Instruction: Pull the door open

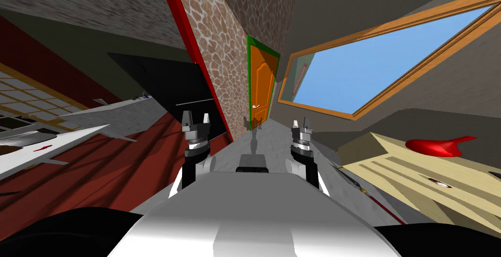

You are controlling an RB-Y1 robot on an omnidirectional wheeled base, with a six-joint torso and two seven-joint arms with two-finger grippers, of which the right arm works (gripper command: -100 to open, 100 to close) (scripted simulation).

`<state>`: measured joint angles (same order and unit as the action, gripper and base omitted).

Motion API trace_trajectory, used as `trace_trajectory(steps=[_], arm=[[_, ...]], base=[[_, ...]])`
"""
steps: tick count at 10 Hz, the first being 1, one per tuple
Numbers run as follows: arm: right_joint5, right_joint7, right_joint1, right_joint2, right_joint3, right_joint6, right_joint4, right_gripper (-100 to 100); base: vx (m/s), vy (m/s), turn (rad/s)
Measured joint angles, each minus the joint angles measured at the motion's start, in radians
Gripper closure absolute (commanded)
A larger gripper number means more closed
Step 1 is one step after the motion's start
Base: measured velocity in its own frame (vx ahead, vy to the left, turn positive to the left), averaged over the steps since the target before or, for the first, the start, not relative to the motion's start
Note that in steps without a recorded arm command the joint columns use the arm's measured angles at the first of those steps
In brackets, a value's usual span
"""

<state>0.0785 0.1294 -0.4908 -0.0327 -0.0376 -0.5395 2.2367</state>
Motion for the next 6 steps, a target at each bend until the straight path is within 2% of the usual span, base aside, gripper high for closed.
trace_trajectory(steps=[1,2,4,6], arm=[[0.001,-0.002,0.009,0.007,0.002,-0.007,-0.019,-100],[-0.001,-0.004,0.012,0.012,0.012,-0.008,-0.033,-100],[0.003,-0.014,0.033,0.029,0.012,-0.005,-0.066,-100],[0.006,-0.024,0.048,0.045,0.018,-0.016,-0.109,-100]], base=[[0.099,-0.027,0.087],[0.126,-0.044,0.077],[0.107,-0.038,0.057],[0.096,-0.029,0.083]])
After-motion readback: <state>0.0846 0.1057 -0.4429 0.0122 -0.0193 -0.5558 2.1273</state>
